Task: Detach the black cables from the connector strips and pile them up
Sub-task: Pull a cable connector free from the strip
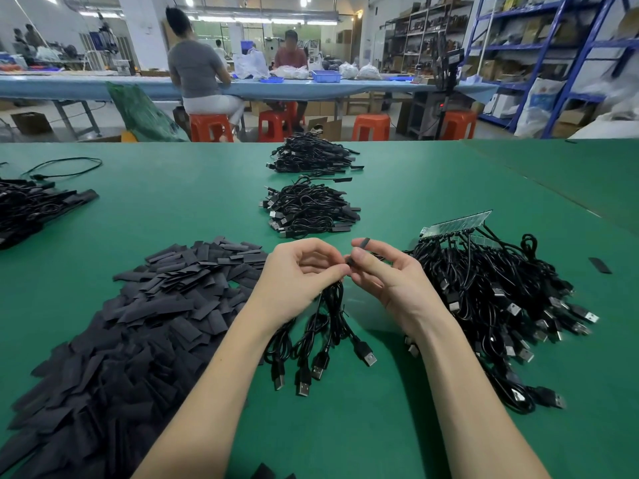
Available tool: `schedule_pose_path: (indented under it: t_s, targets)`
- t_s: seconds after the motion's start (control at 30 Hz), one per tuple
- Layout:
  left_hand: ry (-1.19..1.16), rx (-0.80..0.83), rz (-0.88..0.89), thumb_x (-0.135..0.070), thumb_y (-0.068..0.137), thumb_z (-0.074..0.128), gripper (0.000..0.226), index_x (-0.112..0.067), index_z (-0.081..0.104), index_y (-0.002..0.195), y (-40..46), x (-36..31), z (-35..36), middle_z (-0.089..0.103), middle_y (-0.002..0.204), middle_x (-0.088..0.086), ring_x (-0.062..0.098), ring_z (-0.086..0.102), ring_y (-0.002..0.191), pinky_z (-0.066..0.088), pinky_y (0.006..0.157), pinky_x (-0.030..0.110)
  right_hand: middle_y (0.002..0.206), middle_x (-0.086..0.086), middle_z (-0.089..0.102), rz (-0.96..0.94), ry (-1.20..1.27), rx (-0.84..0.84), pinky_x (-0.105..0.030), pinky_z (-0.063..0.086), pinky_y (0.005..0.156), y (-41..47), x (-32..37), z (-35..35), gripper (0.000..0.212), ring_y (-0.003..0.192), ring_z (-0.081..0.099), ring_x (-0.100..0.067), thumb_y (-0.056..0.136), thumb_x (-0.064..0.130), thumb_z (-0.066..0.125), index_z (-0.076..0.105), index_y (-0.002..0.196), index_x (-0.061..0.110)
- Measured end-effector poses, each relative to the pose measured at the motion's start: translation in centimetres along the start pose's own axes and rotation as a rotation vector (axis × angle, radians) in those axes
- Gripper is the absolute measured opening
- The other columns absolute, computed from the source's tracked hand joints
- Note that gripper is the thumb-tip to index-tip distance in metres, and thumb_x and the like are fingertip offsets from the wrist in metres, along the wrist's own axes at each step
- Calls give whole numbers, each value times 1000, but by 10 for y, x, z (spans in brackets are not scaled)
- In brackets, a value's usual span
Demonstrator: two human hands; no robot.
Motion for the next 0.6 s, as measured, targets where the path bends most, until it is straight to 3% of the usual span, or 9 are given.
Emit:
schedule_pose_path:
  t_s: [0.2,0.4,0.6]
  targets:
    - [35,9,14,-10,81,83,10,-15,75,85,0,-2,3,76,80,-3,8,72,77,53,72,15,93,-19,76,9,6,22,-20,58,74,0,2,-5,36,79,74,-19,72,15,81,73,105,6]
    - [43,0,24,-12,82,83,11,-21,76,82,0,-3,1,76,79,-5,6,72,75,52,70,14,91,-18,76,18,-3,37,-21,59,71,-1,3,-3,19,73,72,-19,67,15,85,80,86,15]
    - [44,-6,18,-11,82,83,9,-17,76,84,0,-2,1,77,80,-4,8,74,77,53,71,15,87,-12,74,31,-17,45,-21,58,72,-3,-1,0,19,70,70,-17,69,14,84,80,87,15]
Point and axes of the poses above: each hand's wrist, its own y-axis towards the middle knuckle, its own z-axis out of the palm, x = y × z, the point moved 6 cm from there along y, towards the middle knuckle
